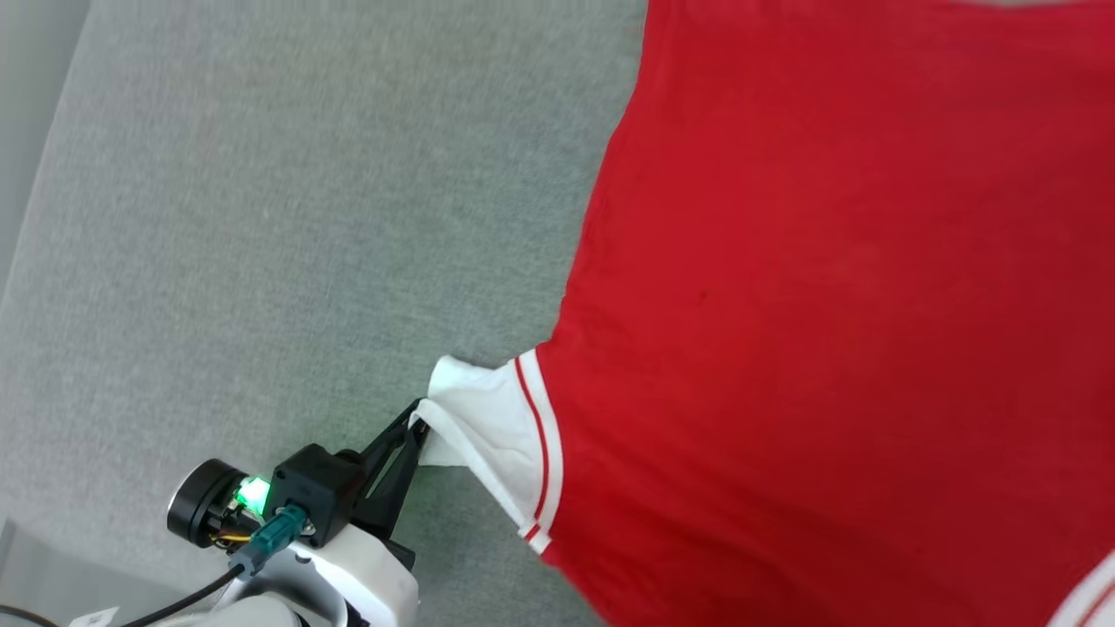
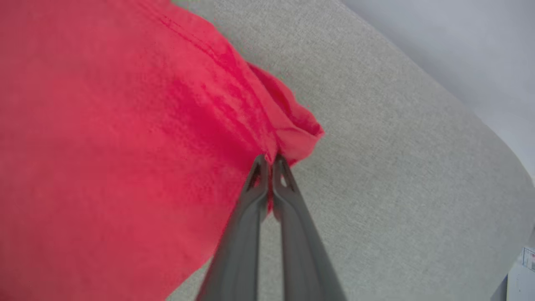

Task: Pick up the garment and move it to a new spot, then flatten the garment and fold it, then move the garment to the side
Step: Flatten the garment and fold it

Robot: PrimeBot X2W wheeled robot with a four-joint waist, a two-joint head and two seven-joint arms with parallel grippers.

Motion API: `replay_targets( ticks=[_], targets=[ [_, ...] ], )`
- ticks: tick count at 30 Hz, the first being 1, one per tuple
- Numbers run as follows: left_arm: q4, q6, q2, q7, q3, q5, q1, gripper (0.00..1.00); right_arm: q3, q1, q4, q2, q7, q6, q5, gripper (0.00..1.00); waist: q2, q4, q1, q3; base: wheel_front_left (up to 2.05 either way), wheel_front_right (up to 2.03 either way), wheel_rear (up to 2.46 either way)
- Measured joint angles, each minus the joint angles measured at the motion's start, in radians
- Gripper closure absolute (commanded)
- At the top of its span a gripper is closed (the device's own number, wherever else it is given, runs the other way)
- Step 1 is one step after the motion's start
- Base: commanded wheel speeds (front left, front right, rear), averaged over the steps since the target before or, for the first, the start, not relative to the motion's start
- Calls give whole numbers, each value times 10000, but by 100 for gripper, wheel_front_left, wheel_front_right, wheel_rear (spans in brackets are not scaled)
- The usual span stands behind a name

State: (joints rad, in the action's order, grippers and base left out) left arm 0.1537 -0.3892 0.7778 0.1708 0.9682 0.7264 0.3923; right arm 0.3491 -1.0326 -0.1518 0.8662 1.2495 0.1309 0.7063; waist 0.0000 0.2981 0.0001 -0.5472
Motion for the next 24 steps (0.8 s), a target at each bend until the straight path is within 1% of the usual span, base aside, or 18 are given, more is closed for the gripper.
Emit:
replay_targets(
  ticks=[2, 4, 8, 12, 16, 19, 24],
  targets=[
    [33, -90, 4, 13, -50, 115, -100, 100, 196, 318, 301, 180, -232, 2, 251, 100, 0, -195, 0, 326, 0, 0, 0],
    [63, -205, 59, 2, -48, 190, -290, 100, 351, 730, 639, 491, -456, 2, 589, 100, 0, -401, -1, 667, 0, 0, 0],
    [184, -433, 336, -58, -69, 339, -616, 100, 525, 1953, 1381, 1455, -949, 2, 1340, 100, 0, -822, -1, 1338, 0, 0, 0],
    [334, -610, 562, -94, -107, 506, -945, 100, 554, 3717, 2100, 2548, -1517, 2, 2023, 100, 0, -1254, -1, 1914, 0, 0, 0],
    [426, -780, 675, -77, -142, 675, -1260, 100, 556, 5946, 2426, 3342, -2224, 2, 2619, 100, 0, -1660, -2, 2389, 0, 0, 0],
    [449, -865, 746, -2, -173, 769, -1448, 100, 616, 7746, 2437, 3672, -2888, 2, 2951, 100, 0, -1942, -2, 2642, 0, 0, 0],
    [449, -890, 780, 82, -213, 882, -1617, 100, 612, 10358, 2161, 3622, -4203, 2, 3310, 100, 0, -2254, -2, 2854, 0, 0, 0]
  ],
)
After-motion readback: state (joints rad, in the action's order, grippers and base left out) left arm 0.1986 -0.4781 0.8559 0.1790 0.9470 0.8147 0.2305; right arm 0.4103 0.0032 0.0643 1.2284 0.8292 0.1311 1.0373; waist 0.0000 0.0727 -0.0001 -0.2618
